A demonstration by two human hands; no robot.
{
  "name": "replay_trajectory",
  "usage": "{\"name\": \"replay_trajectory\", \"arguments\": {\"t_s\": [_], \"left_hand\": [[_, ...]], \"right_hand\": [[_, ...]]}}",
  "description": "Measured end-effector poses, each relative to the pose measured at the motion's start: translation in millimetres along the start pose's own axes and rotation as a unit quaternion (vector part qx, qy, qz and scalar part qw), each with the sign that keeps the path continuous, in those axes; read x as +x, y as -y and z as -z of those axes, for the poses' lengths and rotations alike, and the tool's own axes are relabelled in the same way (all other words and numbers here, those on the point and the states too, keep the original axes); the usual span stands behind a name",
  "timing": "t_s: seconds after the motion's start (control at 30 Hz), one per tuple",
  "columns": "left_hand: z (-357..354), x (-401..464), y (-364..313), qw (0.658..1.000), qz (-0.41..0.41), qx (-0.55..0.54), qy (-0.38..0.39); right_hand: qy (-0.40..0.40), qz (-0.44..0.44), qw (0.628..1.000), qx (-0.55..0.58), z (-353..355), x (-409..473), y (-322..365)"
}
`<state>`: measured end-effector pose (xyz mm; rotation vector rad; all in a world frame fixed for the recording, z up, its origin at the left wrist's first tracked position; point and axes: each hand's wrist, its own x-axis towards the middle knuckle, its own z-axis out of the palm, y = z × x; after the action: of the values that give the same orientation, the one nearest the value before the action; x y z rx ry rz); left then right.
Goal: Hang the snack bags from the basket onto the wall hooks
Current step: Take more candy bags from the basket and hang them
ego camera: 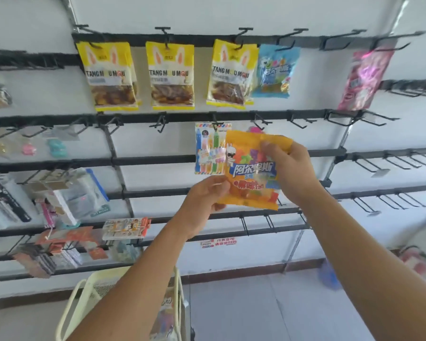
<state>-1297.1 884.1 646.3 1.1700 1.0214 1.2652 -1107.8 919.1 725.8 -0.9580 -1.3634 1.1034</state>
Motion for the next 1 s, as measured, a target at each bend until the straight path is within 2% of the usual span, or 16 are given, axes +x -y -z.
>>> {"name": "replay_trajectory", "arguments": {"t_s": [0.1, 0.23, 0.33, 0.5, 0.73, 0.93, 1.0], "left_hand": [[-34, 30, -33, 0.999, -0.054, 0.004, 0.001], [-76, 82, -73, 0.989, -0.137, 0.062, -0.006], [-96, 122, -89, 0.983, -0.171, 0.065, -0.012], [-130, 176, -106, 0.987, -0.160, 0.031, 0.008], [-189, 241, -118, 0.984, -0.171, 0.046, -0.014], [-235, 287, -124, 0.992, -0.090, -0.073, 0.056], [-250, 301, -122, 0.992, -0.088, -0.076, 0.048]], "right_hand": [[0.004, 0.026, 0.999, -0.037, 26, 16, 14], [0.005, 0.052, 0.996, -0.077, 47, 43, 26], [-0.012, 0.089, 0.992, -0.085, 67, 69, 37], [-0.029, 0.128, 0.986, -0.098, 100, 112, 49], [-0.055, 0.117, 0.989, -0.068, 158, 171, 54], [0.023, 0.089, 0.996, 0.013, 220, 219, 55], [0.048, 0.078, 0.996, 0.019, 240, 235, 53]]}}
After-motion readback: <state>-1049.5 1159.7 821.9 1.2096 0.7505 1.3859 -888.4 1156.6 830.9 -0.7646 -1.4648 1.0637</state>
